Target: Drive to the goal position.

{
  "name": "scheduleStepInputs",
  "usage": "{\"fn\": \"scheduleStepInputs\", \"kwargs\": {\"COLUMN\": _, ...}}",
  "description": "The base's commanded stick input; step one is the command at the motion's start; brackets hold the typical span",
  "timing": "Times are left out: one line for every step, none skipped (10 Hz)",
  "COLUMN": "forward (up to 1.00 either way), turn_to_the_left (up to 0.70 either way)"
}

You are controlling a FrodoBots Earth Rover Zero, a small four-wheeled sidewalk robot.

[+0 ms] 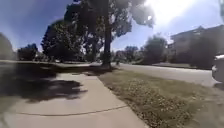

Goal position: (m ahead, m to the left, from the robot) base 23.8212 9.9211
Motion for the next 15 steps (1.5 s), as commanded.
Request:
{"fn": "scheduleStepInputs", "kwargs": {"forward": 0.85, "turn_to_the_left": 0.0}}
{"fn": "scheduleStepInputs", "kwargs": {"forward": 0.85, "turn_to_the_left": 0.0}}
{"fn": "scheduleStepInputs", "kwargs": {"forward": 0.85, "turn_to_the_left": 0.0}}
{"fn": "scheduleStepInputs", "kwargs": {"forward": 0.85, "turn_to_the_left": 0.0}}
{"fn": "scheduleStepInputs", "kwargs": {"forward": 0.85, "turn_to_the_left": 0.0}}
{"fn": "scheduleStepInputs", "kwargs": {"forward": 0.85, "turn_to_the_left": 0.0}}
{"fn": "scheduleStepInputs", "kwargs": {"forward": 0.74, "turn_to_the_left": 0.0}}
{"fn": "scheduleStepInputs", "kwargs": {"forward": 0.59, "turn_to_the_left": 0.0}}
{"fn": "scheduleStepInputs", "kwargs": {"forward": 0.0, "turn_to_the_left": 0.0}}
{"fn": "scheduleStepInputs", "kwargs": {"forward": 0.0, "turn_to_the_left": 0.0}}
{"fn": "scheduleStepInputs", "kwargs": {"forward": 0.0, "turn_to_the_left": 0.0}}
{"fn": "scheduleStepInputs", "kwargs": {"forward": 0.0, "turn_to_the_left": 0.0}}
{"fn": "scheduleStepInputs", "kwargs": {"forward": 0.0, "turn_to_the_left": 0.0}}
{"fn": "scheduleStepInputs", "kwargs": {"forward": 0.0, "turn_to_the_left": 0.42}}
{"fn": "scheduleStepInputs", "kwargs": {"forward": 0.0, "turn_to_the_left": 0.85}}
